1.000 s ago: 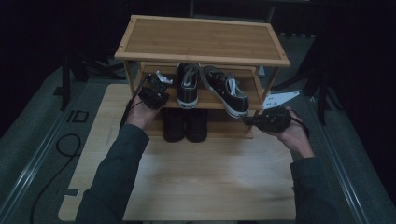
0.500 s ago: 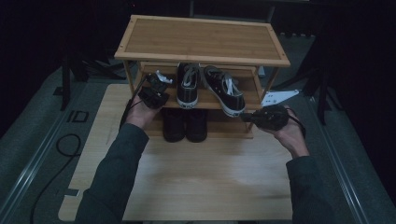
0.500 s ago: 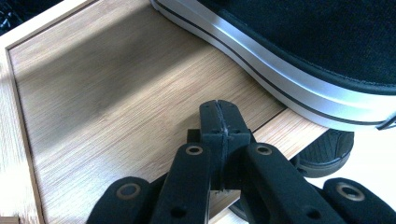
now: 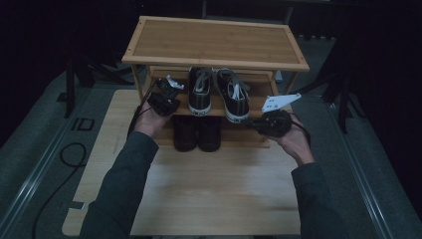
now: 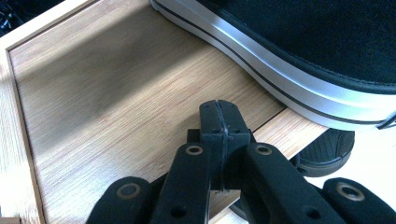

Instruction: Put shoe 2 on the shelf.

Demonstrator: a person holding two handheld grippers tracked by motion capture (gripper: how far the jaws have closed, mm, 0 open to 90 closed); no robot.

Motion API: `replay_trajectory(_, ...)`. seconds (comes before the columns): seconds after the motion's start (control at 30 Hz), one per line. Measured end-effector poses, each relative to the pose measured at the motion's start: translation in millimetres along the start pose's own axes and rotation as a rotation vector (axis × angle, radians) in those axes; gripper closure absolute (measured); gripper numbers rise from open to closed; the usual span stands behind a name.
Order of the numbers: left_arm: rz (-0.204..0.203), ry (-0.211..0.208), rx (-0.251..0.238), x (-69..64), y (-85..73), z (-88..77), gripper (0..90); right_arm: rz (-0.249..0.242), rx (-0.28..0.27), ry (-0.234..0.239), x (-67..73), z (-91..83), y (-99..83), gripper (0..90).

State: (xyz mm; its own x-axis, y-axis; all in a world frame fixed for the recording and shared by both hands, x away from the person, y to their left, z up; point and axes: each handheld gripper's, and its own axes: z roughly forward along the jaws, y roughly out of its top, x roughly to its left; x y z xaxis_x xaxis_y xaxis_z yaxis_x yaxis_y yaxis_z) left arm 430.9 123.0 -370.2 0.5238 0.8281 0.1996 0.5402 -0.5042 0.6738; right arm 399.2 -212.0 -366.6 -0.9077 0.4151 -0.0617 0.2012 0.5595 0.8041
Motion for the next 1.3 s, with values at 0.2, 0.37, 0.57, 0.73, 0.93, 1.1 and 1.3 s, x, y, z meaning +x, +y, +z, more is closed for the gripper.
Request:
replay_trajectory(0.2, -0.003, -0.003, -0.004, 0.1, -0.4, 0.1, 90.0, -0.009, 0.008, 0.002, 1.6, 6.4, 7.9, 90.0)
replay_trajectory(0.37, 0.000, 0.003, -0.001, -0.3, -0.2, 0.0, 90.0, -0.011, -0.001, 0.014, 4.9, 12.9, 10.9, 90.0)
replay_trajectory(0.57, 0.000, 0.006, 0.000, -0.7, 0.1, 0.0, 90.0, -0.016, 0.011, 0.013, 6.0, 14.1, 14.1, 90.0)
replay_trajectory(0.73, -0.001, 0.004, -0.001, -0.5, -0.1, -0.1, 90.0, -0.015, 0.007, 0.009, 7.9, 21.7, 13.6, 90.0)
replay_trajectory(0.93, -0.002, 0.001, -0.003, -0.1, -0.5, -0.1, 90.0, -0.008, -0.005, 0.019, 10.9, 34.7, 18.6, 90.0)
replay_trajectory(1.1, -0.002, 0.001, -0.004, 0.0, -0.6, 0.0, 90.0, -0.009, -0.001, 0.019, 11.2, 40.5, 22.5, 90.0)
replay_trajectory(1.3, -0.003, 0.001, -0.002, 0.1, -0.4, 0.0, 90.0, -0.012, 0.004, 0.018, 11.2, 42.2, 22.8, 90.0)
